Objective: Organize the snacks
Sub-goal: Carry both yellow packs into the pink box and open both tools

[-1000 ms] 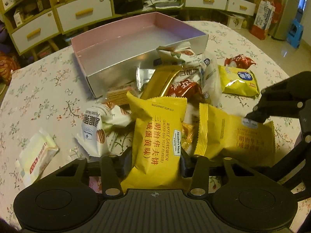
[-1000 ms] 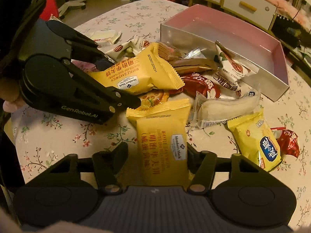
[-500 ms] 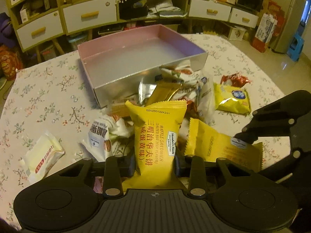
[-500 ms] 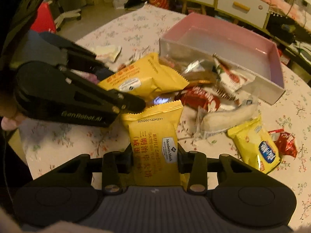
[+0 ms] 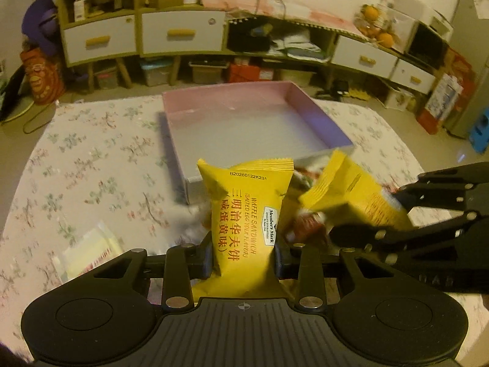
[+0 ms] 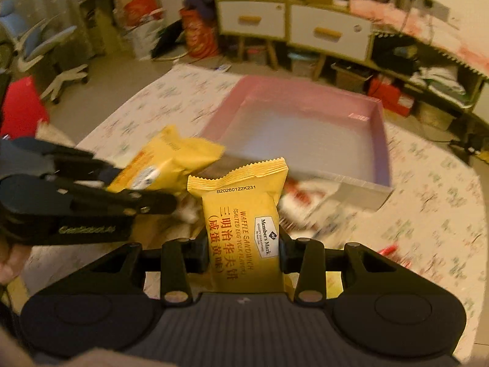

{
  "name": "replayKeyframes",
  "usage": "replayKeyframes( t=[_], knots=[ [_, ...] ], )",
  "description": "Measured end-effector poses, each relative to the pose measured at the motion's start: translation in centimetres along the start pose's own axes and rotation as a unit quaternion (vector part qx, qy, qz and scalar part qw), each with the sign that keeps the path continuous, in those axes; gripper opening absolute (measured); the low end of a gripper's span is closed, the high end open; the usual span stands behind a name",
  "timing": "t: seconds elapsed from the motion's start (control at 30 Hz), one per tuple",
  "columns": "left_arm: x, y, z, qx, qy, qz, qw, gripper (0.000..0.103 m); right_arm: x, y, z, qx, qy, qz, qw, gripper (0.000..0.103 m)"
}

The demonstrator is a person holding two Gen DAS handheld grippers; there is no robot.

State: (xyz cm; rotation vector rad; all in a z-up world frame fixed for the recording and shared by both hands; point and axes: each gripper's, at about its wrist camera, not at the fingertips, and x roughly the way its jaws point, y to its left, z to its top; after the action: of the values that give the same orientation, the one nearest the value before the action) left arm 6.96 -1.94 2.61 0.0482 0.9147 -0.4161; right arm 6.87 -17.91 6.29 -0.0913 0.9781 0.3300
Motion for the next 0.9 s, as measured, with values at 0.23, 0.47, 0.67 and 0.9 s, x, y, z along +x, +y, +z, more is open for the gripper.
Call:
replayKeyframes(
  t=[0.23,0.47,0.67,0.9],
  knots=[
    [2.8,1.2,4.8,-0.027,-0.027,0.023,0.999,0.033,2.8,-4.1,4.1,0.056,-0.027,-0.037,0.997,0.037],
    [7.8,1.6,7.6,-0.033,-0.031,0.047,0.9979,0.033,6.8,-6.4,6.6,0.077,-0.044,-0.071,0.994,0.037],
    [11.3,2.0,8.3,-0.024,-0.031,0.059,0.9975,0.033,9.7,-7.6,6.7,0.054,-0.035,-0.093,0.994,0.037],
    [13.3,1.3,8.1,0.008,-0.025,0.068,0.9973,0.033,11.4,-7.3,5.9,0.045,-0.013,-0.094,0.994,0.037]
  ],
)
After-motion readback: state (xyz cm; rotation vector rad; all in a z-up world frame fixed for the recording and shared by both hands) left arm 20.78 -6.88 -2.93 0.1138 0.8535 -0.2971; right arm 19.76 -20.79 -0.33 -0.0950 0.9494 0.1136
